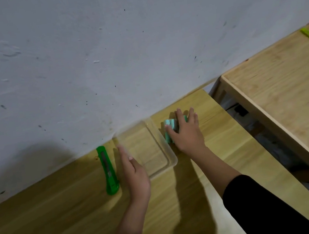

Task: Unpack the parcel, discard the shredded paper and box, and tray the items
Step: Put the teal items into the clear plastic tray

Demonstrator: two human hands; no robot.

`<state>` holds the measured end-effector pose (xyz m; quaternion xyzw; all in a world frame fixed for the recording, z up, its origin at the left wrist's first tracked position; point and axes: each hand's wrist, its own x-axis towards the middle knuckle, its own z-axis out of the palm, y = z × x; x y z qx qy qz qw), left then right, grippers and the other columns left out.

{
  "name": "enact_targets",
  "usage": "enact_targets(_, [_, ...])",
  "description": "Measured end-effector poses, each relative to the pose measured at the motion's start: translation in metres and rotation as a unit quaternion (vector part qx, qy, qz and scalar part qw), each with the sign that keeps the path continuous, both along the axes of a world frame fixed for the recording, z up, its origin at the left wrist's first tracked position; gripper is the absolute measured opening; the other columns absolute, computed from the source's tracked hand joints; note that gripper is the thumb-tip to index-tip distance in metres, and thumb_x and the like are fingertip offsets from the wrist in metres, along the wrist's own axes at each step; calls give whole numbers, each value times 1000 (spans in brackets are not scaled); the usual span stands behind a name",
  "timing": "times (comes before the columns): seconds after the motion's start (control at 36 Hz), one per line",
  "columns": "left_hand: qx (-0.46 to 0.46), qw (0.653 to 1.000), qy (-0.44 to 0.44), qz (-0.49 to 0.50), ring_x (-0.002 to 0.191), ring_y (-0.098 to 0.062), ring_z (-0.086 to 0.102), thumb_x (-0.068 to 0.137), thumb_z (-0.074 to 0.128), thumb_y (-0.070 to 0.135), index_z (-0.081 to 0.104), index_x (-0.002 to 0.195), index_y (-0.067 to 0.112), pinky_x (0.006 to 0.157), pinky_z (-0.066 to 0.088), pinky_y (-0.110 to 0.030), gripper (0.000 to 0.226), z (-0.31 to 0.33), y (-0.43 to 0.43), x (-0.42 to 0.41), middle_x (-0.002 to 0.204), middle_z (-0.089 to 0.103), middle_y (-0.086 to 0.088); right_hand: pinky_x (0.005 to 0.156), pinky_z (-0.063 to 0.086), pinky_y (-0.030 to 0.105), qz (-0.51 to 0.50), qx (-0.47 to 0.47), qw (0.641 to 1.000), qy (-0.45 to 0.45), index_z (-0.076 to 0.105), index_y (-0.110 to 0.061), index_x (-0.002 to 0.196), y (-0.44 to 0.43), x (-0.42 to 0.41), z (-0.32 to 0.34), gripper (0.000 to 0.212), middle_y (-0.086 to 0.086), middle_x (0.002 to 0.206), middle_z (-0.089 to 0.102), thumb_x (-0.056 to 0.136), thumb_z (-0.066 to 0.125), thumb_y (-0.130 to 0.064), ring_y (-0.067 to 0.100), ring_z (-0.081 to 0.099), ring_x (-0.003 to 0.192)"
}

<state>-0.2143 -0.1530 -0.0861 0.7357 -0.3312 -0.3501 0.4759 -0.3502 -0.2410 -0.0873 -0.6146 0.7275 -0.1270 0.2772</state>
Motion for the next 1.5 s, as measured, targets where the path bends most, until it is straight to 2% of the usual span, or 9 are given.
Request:
enact_targets(0.22, [10,1000,15,22,142,-14,20,101,29,12,18,148,21,117,21,-36,49,-9,4,11,155,18,2,112,23,48,-1,6,993,119,7,-23,148,-4,14,-8,90,17,157,0,81,45,-68,39,13,141])
enact_targets(0.33, [-4,999,21,27,142,-13,20,100,29,9,18,147,19,116,18,-26,49,-9,5,10,155,19,1,109,27,47,75,-8,988,133,7,-26,148,-1,4,-8,87,14,157,3,81,48,-63,35,16,141])
enact_targets(0.5, [-4,1000,21,23,130,1,19,100,30,4,20,146,12,86,14,14,49,-5,3,5,153,21,1,112,21,49,140,-19,977,160,5,-33,148,11,-14,-4,90,17,157,-7,77,48,-68,36,10,143])
enact_targets(0.64, [-11,999,34,26,129,0,23,100,30,4,20,147,14,82,19,14,49,-6,2,4,146,26,7,105,26,52,89,18,978,186,5,-32,147,17,-6,-3,92,18,154,10,75,42,-76,40,18,137])
enact_targets(0.75, [-17,998,48,25,140,-11,25,100,29,5,19,147,17,104,23,-10,50,-11,2,6,154,24,0,93,33,47,78,-16,974,211,11,-27,147,20,1,-6,86,16,139,30,79,39,-72,34,33,123])
enact_targets(0.89, [-9,999,41,19,139,-8,21,100,28,5,18,148,14,89,17,11,50,-6,4,6,153,21,2,89,35,45,58,-16,982,180,32,-24,137,19,4,-5,71,15,128,39,79,48,-63,33,37,114])
enact_targets(1.06, [-2,999,36,12,127,3,20,100,29,4,19,147,14,82,15,15,50,-1,6,5,153,22,1,88,38,43,55,-7,983,175,39,-23,131,17,-1,-1,67,14,124,42,77,54,-58,34,41,111])
enact_targets(1.33, [-8,1000,17,12,140,-10,22,99,30,4,18,148,13,98,18,-1,50,3,6,-2,154,21,1,87,38,43,8,-30,994,104,38,-22,132,16,-15,21,64,15,124,43,78,56,-52,34,42,111])
enact_targets(1.5, [-30,996,66,50,141,-12,22,99,28,2,19,148,14,98,18,-4,50,5,0,-14,154,23,0,88,41,44,88,-87,992,37,39,-25,132,16,21,62,66,13,123,43,75,60,-52,34,42,109])
